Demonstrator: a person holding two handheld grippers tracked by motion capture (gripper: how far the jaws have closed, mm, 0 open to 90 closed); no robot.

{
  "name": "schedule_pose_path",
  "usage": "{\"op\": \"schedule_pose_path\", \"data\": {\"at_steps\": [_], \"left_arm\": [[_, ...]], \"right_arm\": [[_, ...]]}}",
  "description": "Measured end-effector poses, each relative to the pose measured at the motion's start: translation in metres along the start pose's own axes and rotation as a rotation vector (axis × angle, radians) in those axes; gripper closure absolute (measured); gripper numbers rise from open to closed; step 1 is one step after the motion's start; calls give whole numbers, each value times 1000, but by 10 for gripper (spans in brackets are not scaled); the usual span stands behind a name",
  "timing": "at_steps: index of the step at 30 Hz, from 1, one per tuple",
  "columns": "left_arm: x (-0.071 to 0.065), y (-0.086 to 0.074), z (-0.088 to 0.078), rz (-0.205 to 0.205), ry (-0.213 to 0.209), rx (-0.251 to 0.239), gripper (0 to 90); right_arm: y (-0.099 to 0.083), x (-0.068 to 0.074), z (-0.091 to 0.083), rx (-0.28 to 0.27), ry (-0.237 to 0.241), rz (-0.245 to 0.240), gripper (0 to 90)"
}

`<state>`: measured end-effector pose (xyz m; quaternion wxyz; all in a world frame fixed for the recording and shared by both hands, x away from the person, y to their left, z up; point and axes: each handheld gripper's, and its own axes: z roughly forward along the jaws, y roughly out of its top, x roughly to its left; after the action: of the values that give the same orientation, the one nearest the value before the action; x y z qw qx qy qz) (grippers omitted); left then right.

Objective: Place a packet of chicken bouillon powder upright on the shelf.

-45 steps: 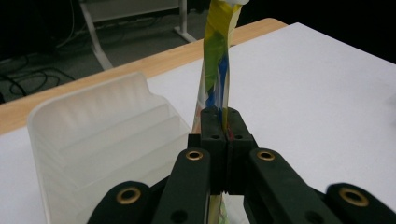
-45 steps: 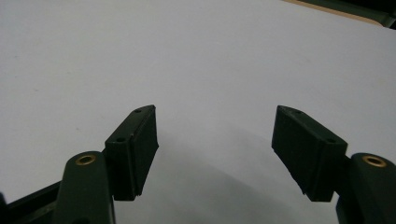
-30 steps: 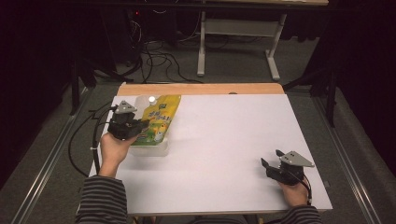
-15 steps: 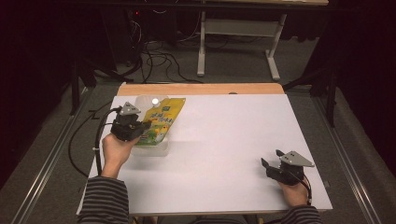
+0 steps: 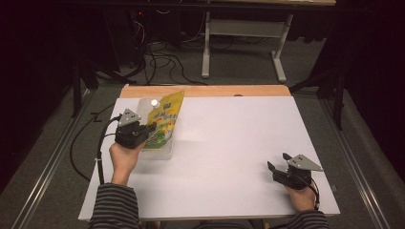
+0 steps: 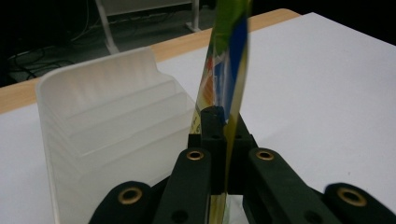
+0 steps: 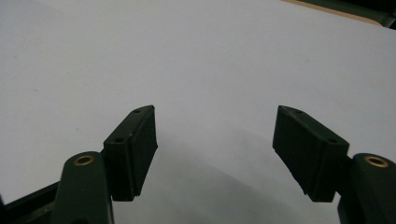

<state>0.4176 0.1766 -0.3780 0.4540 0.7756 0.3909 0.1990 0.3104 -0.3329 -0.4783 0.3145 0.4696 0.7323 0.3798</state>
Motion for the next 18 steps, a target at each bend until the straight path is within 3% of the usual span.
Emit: {"op": "schedule_pose_path", "data": {"at_steps": [18], "left_arm": [[4, -5, -6, -18, 19, 51, 885]], "right_arm": [[0, 0, -1, -15, -2, -3, 313]]}}
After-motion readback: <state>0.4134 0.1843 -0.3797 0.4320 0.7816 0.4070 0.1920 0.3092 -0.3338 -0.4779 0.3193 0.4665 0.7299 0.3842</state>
